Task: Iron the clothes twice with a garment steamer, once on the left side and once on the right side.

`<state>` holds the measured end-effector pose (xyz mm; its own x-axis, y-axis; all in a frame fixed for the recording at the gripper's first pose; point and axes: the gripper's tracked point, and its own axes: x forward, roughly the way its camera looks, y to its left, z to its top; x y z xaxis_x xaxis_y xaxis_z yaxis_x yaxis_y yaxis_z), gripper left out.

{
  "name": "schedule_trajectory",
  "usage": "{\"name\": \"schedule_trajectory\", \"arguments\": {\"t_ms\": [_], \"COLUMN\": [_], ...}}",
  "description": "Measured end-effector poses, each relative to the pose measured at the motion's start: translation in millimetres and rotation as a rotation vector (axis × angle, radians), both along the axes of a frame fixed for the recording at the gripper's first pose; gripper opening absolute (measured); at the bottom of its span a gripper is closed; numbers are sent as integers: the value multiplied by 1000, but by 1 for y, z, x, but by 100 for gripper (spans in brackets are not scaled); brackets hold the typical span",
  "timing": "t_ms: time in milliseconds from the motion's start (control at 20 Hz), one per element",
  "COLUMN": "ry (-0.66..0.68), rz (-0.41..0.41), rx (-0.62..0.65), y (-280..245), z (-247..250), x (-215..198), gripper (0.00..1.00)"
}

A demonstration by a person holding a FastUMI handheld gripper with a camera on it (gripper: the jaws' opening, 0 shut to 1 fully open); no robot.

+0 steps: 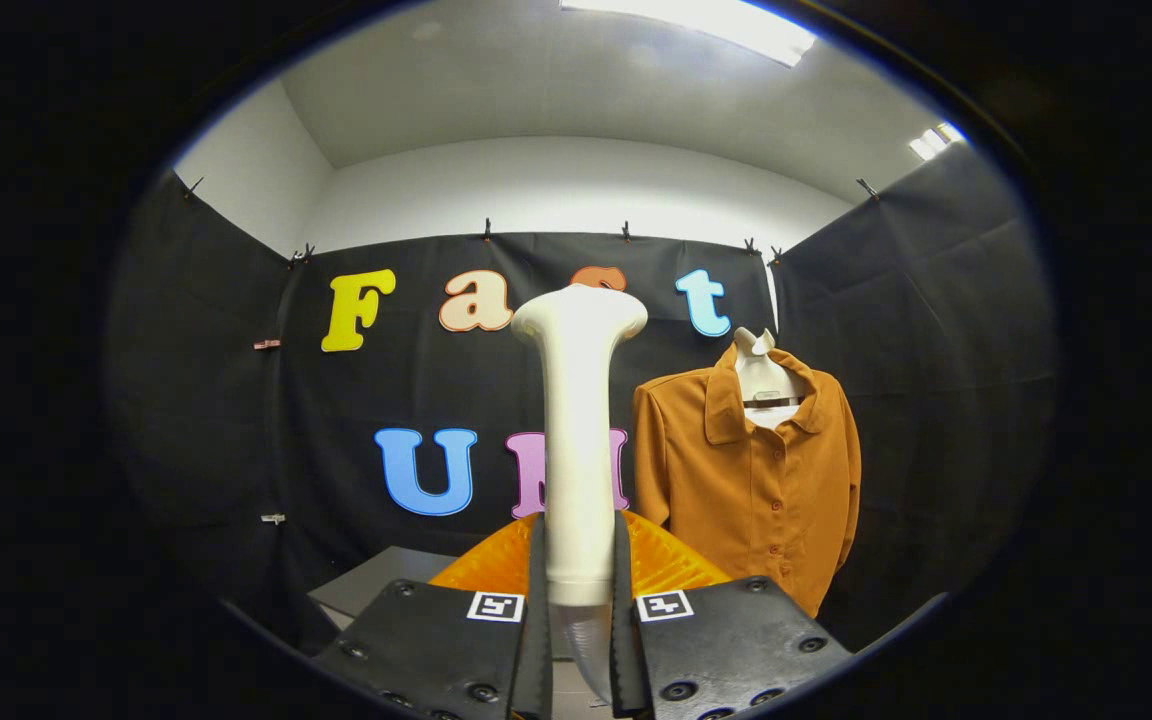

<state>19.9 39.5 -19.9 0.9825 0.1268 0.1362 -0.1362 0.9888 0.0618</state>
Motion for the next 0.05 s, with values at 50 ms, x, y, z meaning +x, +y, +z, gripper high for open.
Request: {"name": "schedule_trajectory", "arguments": {"t_ms": [50], "ry": [1], "rz": [-3], "rx": [2], "y": [-2], "z": [1], "x": [-1], "gripper": [26]}}
